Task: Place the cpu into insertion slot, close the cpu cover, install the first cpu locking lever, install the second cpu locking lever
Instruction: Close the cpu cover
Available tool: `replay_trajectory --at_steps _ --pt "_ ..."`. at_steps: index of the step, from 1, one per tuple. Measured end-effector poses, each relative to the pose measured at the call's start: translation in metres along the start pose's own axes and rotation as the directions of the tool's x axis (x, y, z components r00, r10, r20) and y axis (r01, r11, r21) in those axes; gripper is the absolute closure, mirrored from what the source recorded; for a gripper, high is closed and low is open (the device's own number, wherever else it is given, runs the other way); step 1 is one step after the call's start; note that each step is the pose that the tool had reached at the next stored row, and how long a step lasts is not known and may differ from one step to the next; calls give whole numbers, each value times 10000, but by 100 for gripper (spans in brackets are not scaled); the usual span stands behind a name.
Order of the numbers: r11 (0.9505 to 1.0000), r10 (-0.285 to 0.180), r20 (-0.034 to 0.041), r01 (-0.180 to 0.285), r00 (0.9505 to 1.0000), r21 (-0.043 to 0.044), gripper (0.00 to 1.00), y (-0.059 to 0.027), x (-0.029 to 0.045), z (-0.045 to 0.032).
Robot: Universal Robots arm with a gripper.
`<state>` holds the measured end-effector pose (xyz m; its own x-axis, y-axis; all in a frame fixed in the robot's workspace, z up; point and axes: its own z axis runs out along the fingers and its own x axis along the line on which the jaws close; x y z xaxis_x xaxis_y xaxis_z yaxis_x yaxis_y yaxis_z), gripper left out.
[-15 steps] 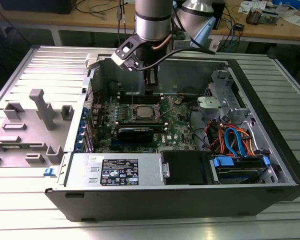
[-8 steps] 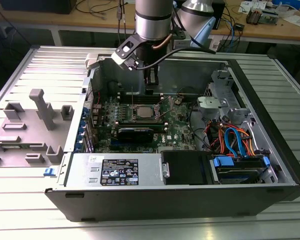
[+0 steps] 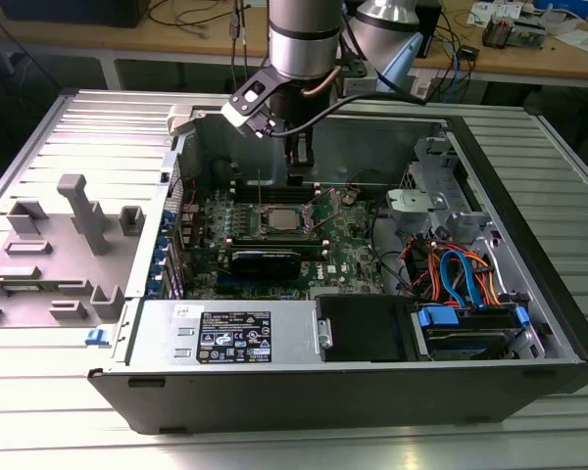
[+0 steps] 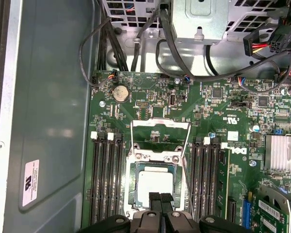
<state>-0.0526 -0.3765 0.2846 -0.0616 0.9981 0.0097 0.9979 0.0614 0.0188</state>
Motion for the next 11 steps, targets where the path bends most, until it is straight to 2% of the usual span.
replay_trajectory --at_steps 11 --pt "10000 -1 1 1 10000 -1 89 58 -4 1"
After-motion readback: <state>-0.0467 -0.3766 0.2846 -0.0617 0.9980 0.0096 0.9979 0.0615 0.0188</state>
